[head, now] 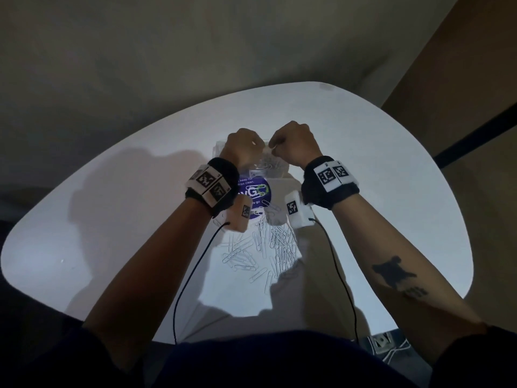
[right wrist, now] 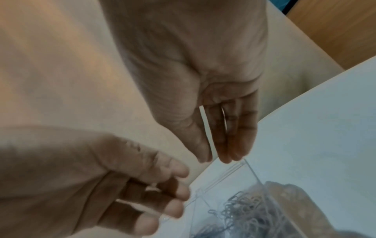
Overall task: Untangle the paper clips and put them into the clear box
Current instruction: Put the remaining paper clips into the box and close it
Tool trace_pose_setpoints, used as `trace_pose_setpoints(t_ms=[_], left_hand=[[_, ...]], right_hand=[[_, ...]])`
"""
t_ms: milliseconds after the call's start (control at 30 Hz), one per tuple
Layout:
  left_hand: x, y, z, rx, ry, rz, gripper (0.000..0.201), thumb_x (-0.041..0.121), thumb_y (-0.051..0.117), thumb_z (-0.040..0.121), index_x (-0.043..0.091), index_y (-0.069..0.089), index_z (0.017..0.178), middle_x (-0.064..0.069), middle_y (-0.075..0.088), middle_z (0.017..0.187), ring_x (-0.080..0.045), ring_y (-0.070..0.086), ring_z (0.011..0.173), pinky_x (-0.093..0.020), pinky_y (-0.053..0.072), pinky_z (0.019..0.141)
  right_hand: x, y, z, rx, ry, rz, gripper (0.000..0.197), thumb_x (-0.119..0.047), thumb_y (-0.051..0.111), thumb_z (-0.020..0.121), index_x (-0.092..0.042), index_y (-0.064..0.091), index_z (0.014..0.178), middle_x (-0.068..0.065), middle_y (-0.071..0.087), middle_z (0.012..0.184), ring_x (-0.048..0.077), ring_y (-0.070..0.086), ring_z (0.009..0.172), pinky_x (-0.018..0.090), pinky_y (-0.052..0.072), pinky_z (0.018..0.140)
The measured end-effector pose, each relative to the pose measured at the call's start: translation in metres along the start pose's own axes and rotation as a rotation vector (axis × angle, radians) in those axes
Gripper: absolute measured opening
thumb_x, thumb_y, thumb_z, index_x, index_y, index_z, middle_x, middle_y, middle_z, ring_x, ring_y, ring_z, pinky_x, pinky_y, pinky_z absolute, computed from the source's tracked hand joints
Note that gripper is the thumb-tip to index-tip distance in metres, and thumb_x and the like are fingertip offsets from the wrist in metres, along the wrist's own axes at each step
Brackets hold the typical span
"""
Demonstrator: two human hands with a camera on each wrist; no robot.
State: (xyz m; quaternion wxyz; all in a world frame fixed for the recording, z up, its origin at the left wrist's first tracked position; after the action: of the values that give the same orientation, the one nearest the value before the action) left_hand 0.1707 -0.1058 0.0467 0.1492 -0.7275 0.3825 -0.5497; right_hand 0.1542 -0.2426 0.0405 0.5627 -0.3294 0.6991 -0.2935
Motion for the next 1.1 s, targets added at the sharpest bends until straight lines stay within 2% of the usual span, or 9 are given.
trace_pose_setpoints(t_ms=[133, 233, 367, 467, 600, 767, 867, 967, 1100], left_hand=[[-0.034, -0.006, -0.015, -0.07, -0.015, 0.085, 0.015, 0.01, 0.057, 0.086, 0.007, 0.066, 0.073, -0.011, 0.068, 0.074, -0.025, 0.065, 0.067, -0.032, 0.055, 0.066], [-0.061, 0.01, -0.029, -0.296, 0.084, 0.36, 0.018, 0.005, 0.055, 0.088, 0.001, 0.059, 0.071, -0.022, 0.066, 0.086, -0.027, 0.062, 0.081, -0.026, 0.046, 0.064], [-0.089, 0.05, -0.051, -0.261, 0.207, 0.544, 0.066, 0.039, 0.072, 0.081, 0.006, 0.05, 0.134, -0.016, 0.049, 0.131, -0.033, 0.045, 0.121, -0.042, 0.043, 0.097], [-0.09, 0.068, -0.068, -0.139, 0.346, 0.651, 0.077, 0.046, 0.072, 0.078, 0.008, 0.044, 0.139, -0.016, 0.045, 0.133, -0.036, 0.043, 0.116, -0.047, 0.045, 0.09], [-0.097, 0.075, -0.084, -0.142, 0.419, 0.537, 0.049, 0.019, 0.068, 0.083, 0.001, 0.054, 0.127, -0.016, 0.049, 0.122, -0.034, 0.045, 0.108, -0.046, 0.047, 0.084], [-0.107, 0.062, -0.105, -0.18, 0.448, 0.34, 0.033, 0.008, 0.059, 0.089, 0.002, 0.06, 0.121, -0.016, 0.06, 0.116, -0.032, 0.056, 0.108, -0.041, 0.047, 0.091], [-0.118, 0.045, -0.12, -0.013, 0.374, 0.412, 0.055, 0.035, 0.071, 0.082, 0.01, 0.054, 0.128, -0.012, 0.055, 0.121, -0.031, 0.052, 0.107, -0.046, 0.051, 0.083], [-0.134, 0.037, -0.137, -0.149, 0.135, 0.647, 0.109, 0.067, 0.075, 0.06, 0.017, 0.027, 0.145, -0.012, 0.034, 0.133, -0.03, 0.042, 0.111, -0.042, 0.05, 0.082], [-0.139, 0.049, -0.145, -0.16, 0.088, 0.665, 0.112, 0.035, 0.09, 0.057, 0.014, 0.024, 0.145, -0.013, 0.032, 0.125, -0.027, 0.036, 0.107, -0.043, 0.053, 0.078]], right_hand=[[0.026, -0.002, -0.03, 0.067, -0.023, 0.034, 0.011, -0.022, 0.067, 0.083, -0.02, 0.076, 0.079, -0.002, 0.072, 0.08, 0.02, 0.068, 0.084, 0.03, 0.052, 0.078], [0.042, 0.015, -0.065, -0.215, -0.053, 0.014, 0.024, -0.043, 0.077, 0.079, -0.029, 0.07, 0.097, -0.007, 0.065, 0.093, 0.017, 0.066, 0.09, 0.027, 0.048, 0.077], [0.052, 0.052, -0.112, -0.504, -0.172, -0.349, 0.088, -0.068, 0.077, 0.056, -0.036, 0.043, 0.131, -0.004, 0.043, 0.123, 0.021, 0.043, 0.117, 0.041, 0.046, 0.083], [0.066, 0.073, -0.139, -0.484, -0.294, -0.514, 0.115, -0.057, 0.086, 0.043, -0.029, 0.033, 0.142, 0.001, 0.031, 0.132, 0.023, 0.032, 0.118, 0.036, 0.047, 0.078], [0.072, 0.088, -0.138, -0.348, -0.28, -0.427, 0.093, -0.036, 0.09, 0.055, -0.024, 0.043, 0.135, 0.003, 0.034, 0.124, 0.024, 0.037, 0.109, 0.037, 0.049, 0.067], [0.072, 0.085, -0.126, -0.247, -0.211, -0.102, 0.063, -0.023, 0.079, 0.076, -0.019, 0.055, 0.134, 0.006, 0.051, 0.117, 0.027, 0.051, 0.11, 0.034, 0.045, 0.084], [0.075, 0.074, -0.127, -0.144, -0.162, -0.061, 0.058, -0.044, 0.076, 0.078, -0.028, 0.056, 0.13, 0.0, 0.054, 0.121, 0.021, 0.049, 0.116, 0.035, 0.044, 0.087], [0.079, 0.066, -0.136, -0.219, -0.074, -0.2, 0.08, -0.053, 0.082, 0.065, -0.031, 0.045, 0.132, 0.001, 0.04, 0.123, 0.021, 0.043, 0.11, 0.034, 0.044, 0.078], [0.072, 0.083, -0.14, -0.356, -0.062, -0.222, 0.082, -0.025, 0.084, 0.059, -0.024, 0.041, 0.129, 0.004, 0.032, 0.113, 0.026, 0.046, 0.095, 0.037, 0.051, 0.075]])
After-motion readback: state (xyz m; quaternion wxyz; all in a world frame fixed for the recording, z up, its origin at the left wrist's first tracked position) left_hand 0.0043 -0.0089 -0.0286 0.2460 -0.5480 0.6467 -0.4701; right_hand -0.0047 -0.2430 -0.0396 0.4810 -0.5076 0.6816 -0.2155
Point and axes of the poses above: each hand's wrist, its own z-axis towards the middle knuckle, its own y-axis out of the palm, x = y × z, the point moved 1 cm from there along z, towards the middle knuckle
